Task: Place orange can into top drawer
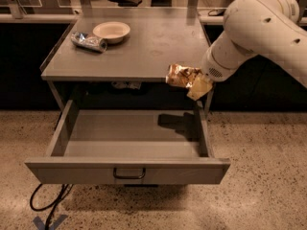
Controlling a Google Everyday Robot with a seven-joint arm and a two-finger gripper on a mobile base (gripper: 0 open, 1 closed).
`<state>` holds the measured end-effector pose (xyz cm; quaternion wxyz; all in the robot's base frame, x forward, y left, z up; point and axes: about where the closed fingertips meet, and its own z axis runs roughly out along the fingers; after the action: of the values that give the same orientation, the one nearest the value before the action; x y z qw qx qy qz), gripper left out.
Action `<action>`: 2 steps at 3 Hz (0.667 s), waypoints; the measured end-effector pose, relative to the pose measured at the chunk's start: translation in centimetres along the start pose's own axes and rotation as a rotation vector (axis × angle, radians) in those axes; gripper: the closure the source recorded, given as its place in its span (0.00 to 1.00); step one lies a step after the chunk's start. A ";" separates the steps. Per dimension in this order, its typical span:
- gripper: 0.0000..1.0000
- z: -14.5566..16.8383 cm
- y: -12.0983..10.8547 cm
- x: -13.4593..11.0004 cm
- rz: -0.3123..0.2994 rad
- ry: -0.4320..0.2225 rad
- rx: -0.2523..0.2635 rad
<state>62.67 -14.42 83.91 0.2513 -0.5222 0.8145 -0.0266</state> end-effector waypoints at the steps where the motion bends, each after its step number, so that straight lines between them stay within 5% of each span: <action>1: 1.00 6.6 5.0 2.0 0.126 -0.123 -0.243; 2: 1.00 10.6 12.3 -0.3 0.174 -0.228 -0.540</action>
Offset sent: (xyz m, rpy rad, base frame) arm -0.1032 0.1490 -0.1633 0.7130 0.6929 0.2616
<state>57.12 -6.29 71.07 0.1946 -0.4982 0.8002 0.2714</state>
